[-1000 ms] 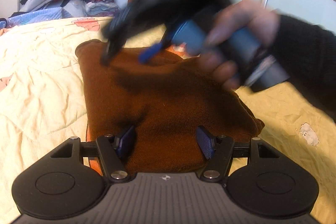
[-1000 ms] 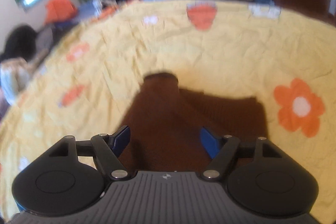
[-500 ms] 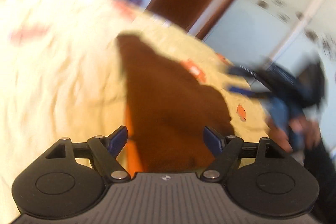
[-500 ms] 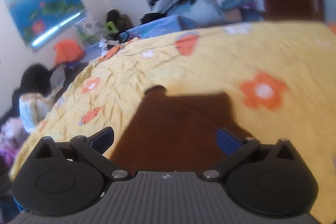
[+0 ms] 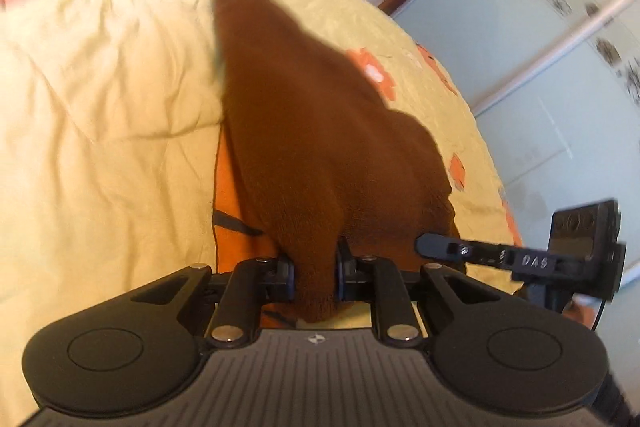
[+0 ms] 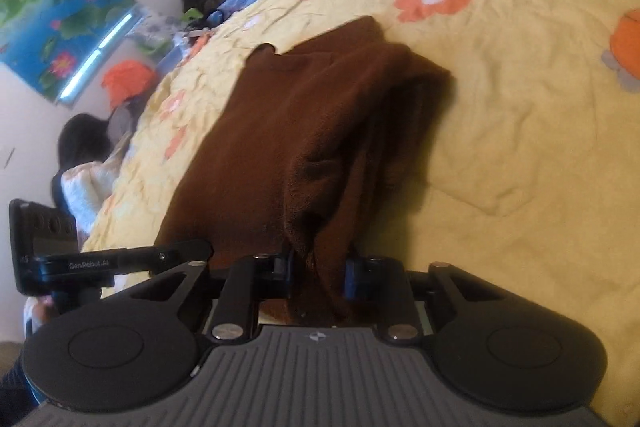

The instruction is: Fold small clothes

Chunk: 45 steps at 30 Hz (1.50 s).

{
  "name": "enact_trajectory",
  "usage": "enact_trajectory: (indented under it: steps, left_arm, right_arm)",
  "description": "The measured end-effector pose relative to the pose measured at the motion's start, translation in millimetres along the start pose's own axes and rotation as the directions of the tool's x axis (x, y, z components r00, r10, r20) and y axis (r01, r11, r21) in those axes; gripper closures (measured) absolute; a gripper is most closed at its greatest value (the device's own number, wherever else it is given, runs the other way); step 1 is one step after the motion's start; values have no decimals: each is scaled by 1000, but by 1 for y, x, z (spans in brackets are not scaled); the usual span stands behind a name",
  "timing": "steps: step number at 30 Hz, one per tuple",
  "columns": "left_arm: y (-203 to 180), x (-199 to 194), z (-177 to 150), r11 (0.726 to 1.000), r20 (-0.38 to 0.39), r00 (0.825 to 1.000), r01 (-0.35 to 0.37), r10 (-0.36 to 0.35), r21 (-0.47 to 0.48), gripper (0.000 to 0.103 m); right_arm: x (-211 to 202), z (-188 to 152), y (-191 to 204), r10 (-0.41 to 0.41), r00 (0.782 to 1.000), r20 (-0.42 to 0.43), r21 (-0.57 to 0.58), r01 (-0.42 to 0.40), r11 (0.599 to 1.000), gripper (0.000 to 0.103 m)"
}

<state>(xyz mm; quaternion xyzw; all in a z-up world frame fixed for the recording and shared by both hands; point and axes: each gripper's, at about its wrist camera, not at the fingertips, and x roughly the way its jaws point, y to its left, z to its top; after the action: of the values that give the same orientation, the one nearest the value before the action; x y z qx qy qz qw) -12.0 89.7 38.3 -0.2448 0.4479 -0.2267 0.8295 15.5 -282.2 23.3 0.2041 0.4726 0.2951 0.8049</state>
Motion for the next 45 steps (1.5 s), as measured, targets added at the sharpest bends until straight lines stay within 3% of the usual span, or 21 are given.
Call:
enact_trajectory:
  steps: [2,6,8,9,11,13,15,17,19,20,21,22,25,27,28,30,33,36,37,40,45]
  left_arm:
    - [-6,-14,-10,998,-1,1000,14,-14,57,86]
    - [-4,-3,-31,986,-19,995,-93,97,135,81]
    - [-10,-13,-31,983,14,993,-117,116,141,76]
    - [-17,-22,-30,975,44,990,-141,136,169,72]
    - [-38,-40,-31,943,129,976,-205,176,264,57]
    - [-60,-46,-36,889,253,949,-276,190,366,24]
    - [-77,-30,-29,852,272,946,-287,178,438,22]
    - [-81,-2,-22,852,196,964,-254,182,458,23]
    - [-73,34,-20,858,108,969,-247,222,450,24]
    - [-72,43,-22,845,131,965,-261,226,467,23]
    - [-74,50,-23,820,153,961,-276,230,501,19]
    - [-76,54,-22,814,158,958,-286,239,505,17]
    - [-76,50,-16,834,143,961,-278,239,476,16]
    - [-74,34,-18,846,162,961,-275,225,456,17]
    - [-73,22,-22,852,184,958,-280,219,443,16]
    - [-67,-5,-32,871,210,959,-262,188,416,16]
    - [-62,-6,-38,892,180,966,-241,185,382,16]
    - [-64,10,-40,861,171,957,-285,233,422,16]
    - [-68,11,-41,852,176,955,-294,240,433,16]
    - [-72,-13,-44,873,208,954,-283,214,397,16]
    - [-62,-58,-64,903,271,927,-331,258,273,16]
  right_arm:
    - [-20,-6,2,38,999,-4,-23,-38,999,77]
    - [-14,-29,-3,11,998,-66,-25,-13,1000,73]
    - [-19,-26,-1,22,999,-41,-4,-22,1000,49]
    - [-27,-21,3,-1,1000,-11,10,1,1000,43]
    - [-49,-7,12,-24,992,125,-21,26,999,31]
    - [-58,13,28,-58,976,208,-63,73,995,31]
    - [-43,31,45,-39,978,204,-118,64,991,31]
    - [-11,46,58,-31,989,144,-166,56,985,30]
    - [34,58,57,-114,992,53,-201,123,972,30]
    - [57,61,48,-178,984,9,-203,176,963,30]
    - [63,61,46,-185,980,74,-250,198,948,29]
    - [70,66,42,-202,976,80,-261,216,941,27]
    - [73,84,39,-191,981,41,-196,196,961,21]
    - [66,86,43,-227,973,45,-195,232,953,31]
    - [57,81,47,-237,970,61,-172,244,954,30]
    - [27,56,53,-140,984,113,-146,156,977,27]
    - [14,28,60,-30,993,118,-165,50,985,12]
    - [46,23,50,-89,994,58,-183,98,978,10]
    - [48,23,46,-74,992,99,-204,93,975,9]
    - [32,33,50,-84,994,76,-107,92,990,15]
    - [-28,-16,74,-125,972,200,-214,168,962,0]
